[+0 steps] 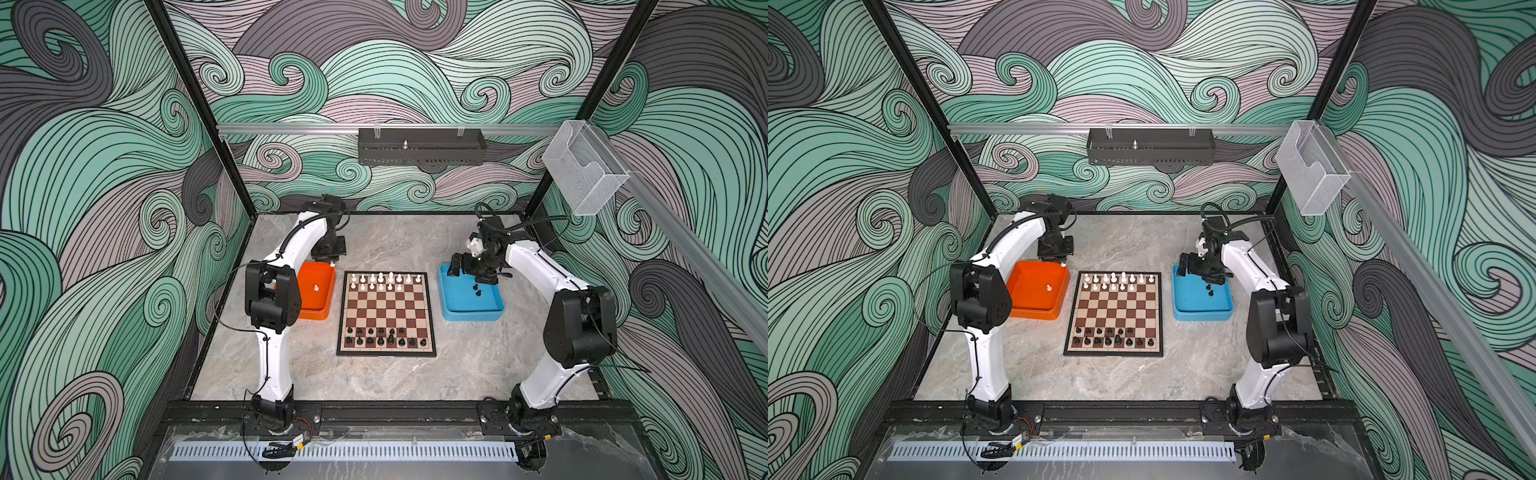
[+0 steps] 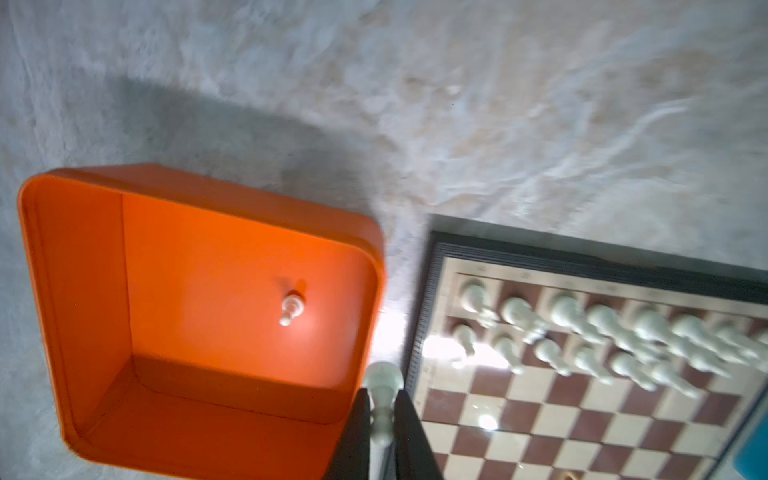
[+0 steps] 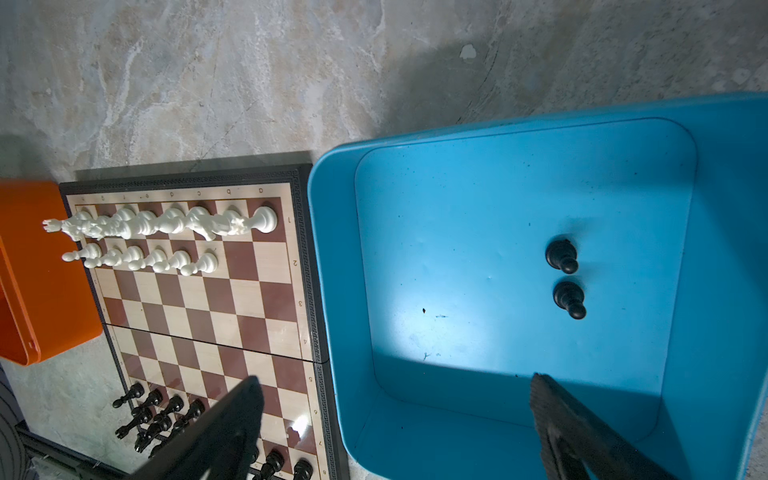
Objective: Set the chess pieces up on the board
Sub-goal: 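Carry the white pawn with the left gripper over the white pawn row, then lower the white pawn onto its empty square in the white pawn row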
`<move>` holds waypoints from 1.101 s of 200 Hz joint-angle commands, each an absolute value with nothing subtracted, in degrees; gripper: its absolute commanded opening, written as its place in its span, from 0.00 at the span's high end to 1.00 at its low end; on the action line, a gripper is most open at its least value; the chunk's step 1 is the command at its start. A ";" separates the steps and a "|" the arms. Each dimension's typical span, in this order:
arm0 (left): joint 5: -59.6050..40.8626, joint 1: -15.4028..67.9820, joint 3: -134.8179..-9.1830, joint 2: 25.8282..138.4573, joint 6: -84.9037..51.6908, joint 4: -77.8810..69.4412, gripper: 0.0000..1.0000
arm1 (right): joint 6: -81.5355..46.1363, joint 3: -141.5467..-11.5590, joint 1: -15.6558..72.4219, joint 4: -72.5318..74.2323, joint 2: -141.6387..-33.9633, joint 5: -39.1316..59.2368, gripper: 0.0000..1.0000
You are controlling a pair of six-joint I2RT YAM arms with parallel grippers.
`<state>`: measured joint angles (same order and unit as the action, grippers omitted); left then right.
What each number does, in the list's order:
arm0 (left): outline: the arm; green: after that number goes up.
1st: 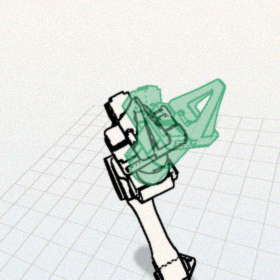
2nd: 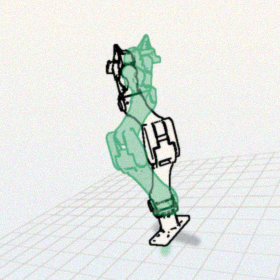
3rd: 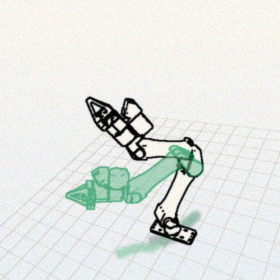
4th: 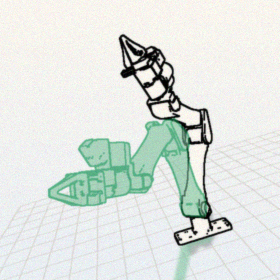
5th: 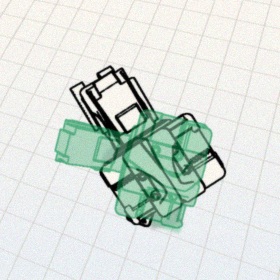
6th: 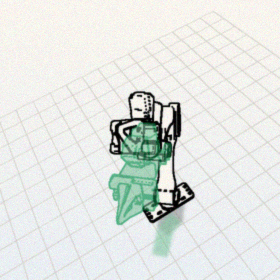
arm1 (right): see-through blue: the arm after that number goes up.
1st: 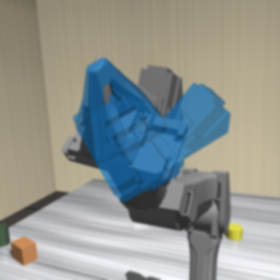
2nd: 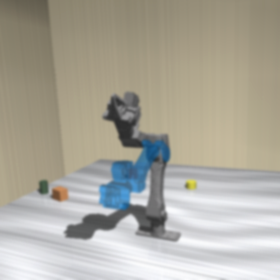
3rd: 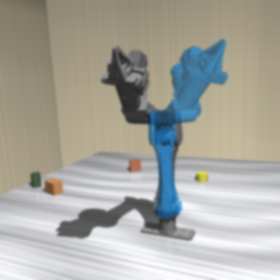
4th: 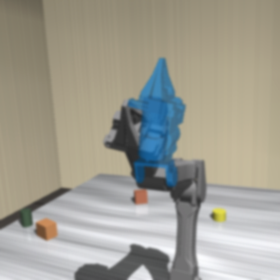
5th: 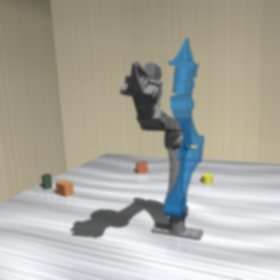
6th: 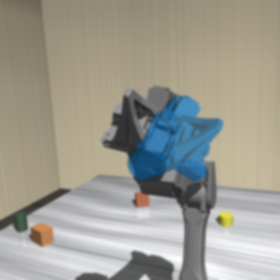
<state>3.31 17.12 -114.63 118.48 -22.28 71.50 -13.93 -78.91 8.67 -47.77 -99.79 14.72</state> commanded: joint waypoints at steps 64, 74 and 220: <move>-2.24 33.00 -129.46 128.91 -19.68 78.75 0.89 | -13.56 -80.03 7.76 -48.75 -98.99 14.57 0.00; -2.84 34.05 -130.63 130.22 -19.36 78.79 0.90 | -13.62 -79.95 7.56 -48.73 -98.86 14.42 0.00; -3.15 41.29 -141.71 142.76 -17.44 75.23 0.90 | -13.45 -78.75 5.81 -47.91 -98.62 15.93 0.00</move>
<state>-3.62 40.56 -139.15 140.88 -17.98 76.01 -13.91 -78.91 6.24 -47.75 -99.79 15.33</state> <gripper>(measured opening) 0.107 0.998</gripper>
